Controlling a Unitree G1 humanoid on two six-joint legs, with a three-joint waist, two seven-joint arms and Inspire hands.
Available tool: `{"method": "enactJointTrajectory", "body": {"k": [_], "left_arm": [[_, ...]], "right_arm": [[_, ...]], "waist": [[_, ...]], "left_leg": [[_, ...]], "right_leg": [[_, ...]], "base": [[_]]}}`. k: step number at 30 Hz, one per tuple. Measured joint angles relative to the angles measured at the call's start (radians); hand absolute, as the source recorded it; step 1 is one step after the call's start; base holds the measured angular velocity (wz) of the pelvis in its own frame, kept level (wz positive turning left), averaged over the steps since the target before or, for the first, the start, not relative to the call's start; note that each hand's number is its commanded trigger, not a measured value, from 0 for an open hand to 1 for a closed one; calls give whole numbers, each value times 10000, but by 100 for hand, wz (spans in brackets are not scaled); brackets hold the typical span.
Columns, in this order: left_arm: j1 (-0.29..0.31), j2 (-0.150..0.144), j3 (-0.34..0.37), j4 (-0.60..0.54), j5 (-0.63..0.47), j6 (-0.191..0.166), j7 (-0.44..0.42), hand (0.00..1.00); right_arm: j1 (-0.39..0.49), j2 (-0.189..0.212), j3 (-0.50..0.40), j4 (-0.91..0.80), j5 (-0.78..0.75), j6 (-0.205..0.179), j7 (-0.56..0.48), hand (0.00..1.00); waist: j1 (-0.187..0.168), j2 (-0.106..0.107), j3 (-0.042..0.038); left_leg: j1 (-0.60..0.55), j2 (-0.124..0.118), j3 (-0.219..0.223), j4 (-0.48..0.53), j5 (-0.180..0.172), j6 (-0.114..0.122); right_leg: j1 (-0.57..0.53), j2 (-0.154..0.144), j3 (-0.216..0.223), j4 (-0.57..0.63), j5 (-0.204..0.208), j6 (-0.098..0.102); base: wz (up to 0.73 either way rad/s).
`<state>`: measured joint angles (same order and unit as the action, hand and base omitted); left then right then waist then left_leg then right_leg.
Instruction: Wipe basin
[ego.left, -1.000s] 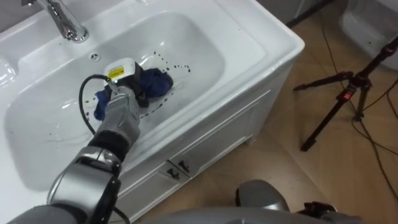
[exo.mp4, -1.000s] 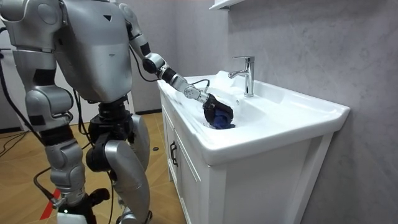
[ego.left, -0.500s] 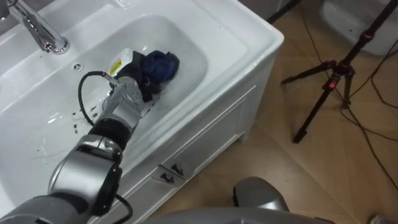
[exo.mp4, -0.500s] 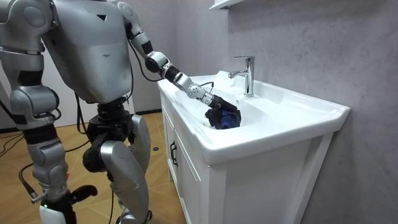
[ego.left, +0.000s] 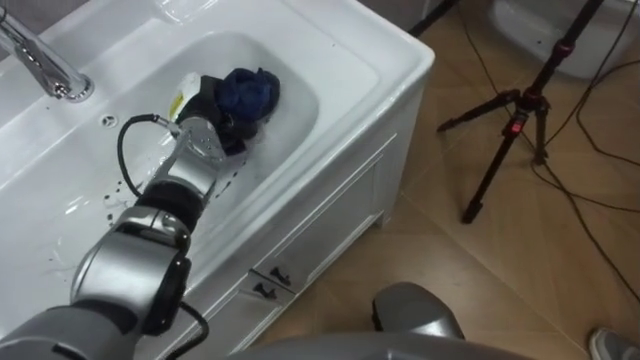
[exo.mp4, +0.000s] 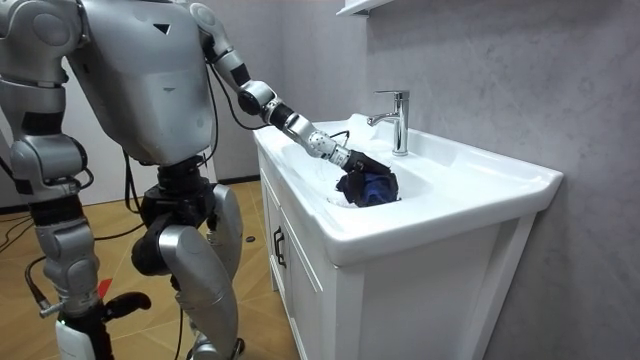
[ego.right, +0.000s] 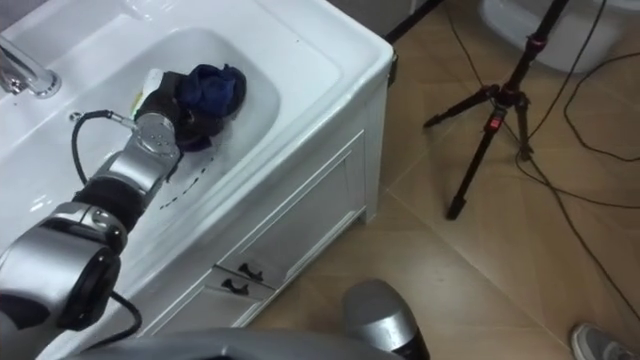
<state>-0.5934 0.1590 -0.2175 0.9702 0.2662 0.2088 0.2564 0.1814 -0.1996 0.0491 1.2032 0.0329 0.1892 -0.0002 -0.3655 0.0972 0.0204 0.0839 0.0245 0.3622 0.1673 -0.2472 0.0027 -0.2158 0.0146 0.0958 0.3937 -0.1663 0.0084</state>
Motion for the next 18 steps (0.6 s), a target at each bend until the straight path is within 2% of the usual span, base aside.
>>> {"method": "enactJointTrajectory", "body": {"k": [4,6,9,13,15,18], "left_arm": [[-120,185,-29,2,73,13,-38,100],[-120,193,-32,2,95,16,-87,100],[-120,210,-25,92,96,25,-217,100],[-72,225,0,1274,134,-63,-331,100],[186,247,156,1628,310,-152,-324,100],[1006,360,619,1684,624,-294,-271,100]], "right_arm": [[149,-3,-38,-32,-35,17,35,0],[197,13,-31,-26,-37,108,91,0],[226,12,-22,-17,-30,327,179,0],[258,-11,-32,-81,-60,527,223,0],[278,-11,-45,-151,-81,526,233,0],[402,-15,-82,-463,-154,520,186,0]], "waist": [[-98,-85,56],[-104,-62,37],[-102,-116,51],[1,-136,69],[151,-124,59],[244,-100,15]], "left_leg": [[30,23,88,35,1,-1],[14,27,88,35,1,-1],[36,15,114,47,0,0],[451,67,184,-32,-33,-34],[547,95,262,-25,-95,-67],[696,174,309,-9,-152,-126]], "right_leg": [[54,37,74,-97,10,8],[63,44,79,-158,43,19],[79,43,85,-166,53,34],[413,157,192,-214,49,15],[426,240,299,-107,34,-8],[566,335,327,-104,23,-55]], "base": [[-5],[0],[-3],[-13],[-21],[-5]]}}
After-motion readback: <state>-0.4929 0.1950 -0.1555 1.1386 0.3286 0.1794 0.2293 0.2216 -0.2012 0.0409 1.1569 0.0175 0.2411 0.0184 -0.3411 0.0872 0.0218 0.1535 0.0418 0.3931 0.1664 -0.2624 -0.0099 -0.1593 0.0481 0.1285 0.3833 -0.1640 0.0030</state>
